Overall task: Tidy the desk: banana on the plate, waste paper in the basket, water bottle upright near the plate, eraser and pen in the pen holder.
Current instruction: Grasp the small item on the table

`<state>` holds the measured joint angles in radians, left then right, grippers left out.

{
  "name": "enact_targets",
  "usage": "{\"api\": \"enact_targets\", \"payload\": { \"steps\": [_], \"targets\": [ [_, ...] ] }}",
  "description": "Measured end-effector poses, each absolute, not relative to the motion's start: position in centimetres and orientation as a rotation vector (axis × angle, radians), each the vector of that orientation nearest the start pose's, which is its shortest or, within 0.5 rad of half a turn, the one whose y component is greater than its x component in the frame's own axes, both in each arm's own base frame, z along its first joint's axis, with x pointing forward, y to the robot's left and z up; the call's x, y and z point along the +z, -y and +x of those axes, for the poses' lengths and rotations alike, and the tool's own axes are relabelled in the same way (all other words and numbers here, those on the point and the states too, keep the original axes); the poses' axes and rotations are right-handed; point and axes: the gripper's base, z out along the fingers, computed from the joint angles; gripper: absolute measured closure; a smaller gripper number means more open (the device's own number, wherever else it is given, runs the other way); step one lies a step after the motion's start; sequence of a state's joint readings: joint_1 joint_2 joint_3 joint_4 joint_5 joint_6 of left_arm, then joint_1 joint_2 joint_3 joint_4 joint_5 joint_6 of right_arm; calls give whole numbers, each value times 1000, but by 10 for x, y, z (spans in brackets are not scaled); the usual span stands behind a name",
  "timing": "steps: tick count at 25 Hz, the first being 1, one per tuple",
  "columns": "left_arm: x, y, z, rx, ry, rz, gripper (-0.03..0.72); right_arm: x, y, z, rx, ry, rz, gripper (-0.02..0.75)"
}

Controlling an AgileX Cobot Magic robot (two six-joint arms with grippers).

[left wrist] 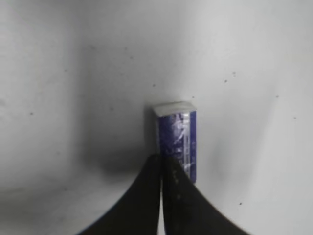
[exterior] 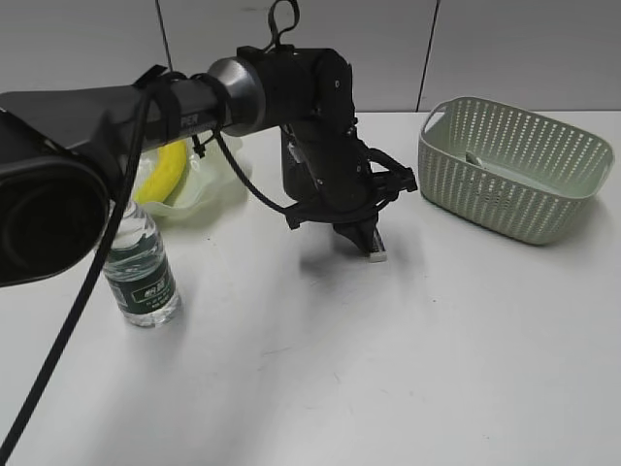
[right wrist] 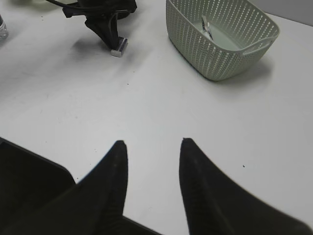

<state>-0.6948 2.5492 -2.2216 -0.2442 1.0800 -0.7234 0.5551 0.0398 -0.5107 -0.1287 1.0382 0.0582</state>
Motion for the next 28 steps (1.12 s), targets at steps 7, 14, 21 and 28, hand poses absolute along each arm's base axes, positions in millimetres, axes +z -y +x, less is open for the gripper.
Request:
{"api": "enact_targets", "payload": {
  "steps": [7,14,21,28],
  "targets": [
    [134,351,396,-482,-3021,-144,591,283,8,6,228,-1989,-503,441],
    [142,363,389,-336,-2916,13,314,283,8,6,228,-1989,-503,441],
    [144,380,378,-287,-2831,131,335,283,8,6,228,-1989,-503,441],
    [144,379,382,-256,-2789,152,335,283,8,6,228,-1989,-503,441]
  ]
}}
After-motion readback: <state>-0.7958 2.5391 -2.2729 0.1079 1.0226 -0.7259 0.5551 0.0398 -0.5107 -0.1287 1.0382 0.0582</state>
